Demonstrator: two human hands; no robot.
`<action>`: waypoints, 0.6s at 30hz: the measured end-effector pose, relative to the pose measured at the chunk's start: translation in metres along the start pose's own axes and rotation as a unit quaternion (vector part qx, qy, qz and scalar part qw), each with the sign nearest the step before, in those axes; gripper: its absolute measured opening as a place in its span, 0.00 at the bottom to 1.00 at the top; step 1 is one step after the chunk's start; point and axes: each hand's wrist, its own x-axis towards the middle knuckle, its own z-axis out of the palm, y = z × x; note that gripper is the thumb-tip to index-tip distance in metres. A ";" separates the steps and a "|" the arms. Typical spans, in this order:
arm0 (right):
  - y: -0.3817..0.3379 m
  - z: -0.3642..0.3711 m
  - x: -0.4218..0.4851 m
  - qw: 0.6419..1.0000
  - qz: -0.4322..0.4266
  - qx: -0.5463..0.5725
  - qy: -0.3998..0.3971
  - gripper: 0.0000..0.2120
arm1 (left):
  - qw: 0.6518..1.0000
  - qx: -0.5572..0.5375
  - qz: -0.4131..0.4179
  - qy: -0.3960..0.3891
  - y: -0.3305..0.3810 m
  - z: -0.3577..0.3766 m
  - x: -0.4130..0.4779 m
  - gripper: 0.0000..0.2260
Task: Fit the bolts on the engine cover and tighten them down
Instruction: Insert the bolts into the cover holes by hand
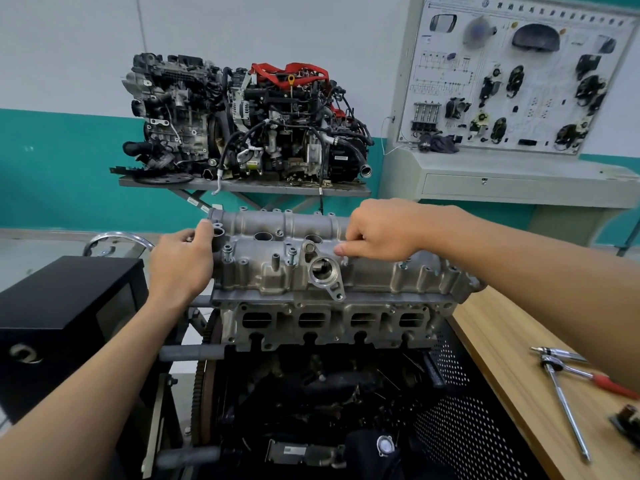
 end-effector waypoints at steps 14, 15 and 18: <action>0.004 0.000 0.005 1.000 -0.004 0.024 0.018 0.23 | 0.993 -0.094 0.074 0.001 0.036 -0.035 -0.007 0.13; 0.004 -0.002 0.006 0.998 -0.004 0.060 0.021 0.18 | 0.992 -0.081 0.092 -0.037 0.045 -0.038 -0.010 0.10; 0.005 -0.009 0.010 0.987 -0.012 0.150 -0.049 0.06 | 0.985 0.007 0.119 -0.128 0.066 -0.043 -0.011 0.05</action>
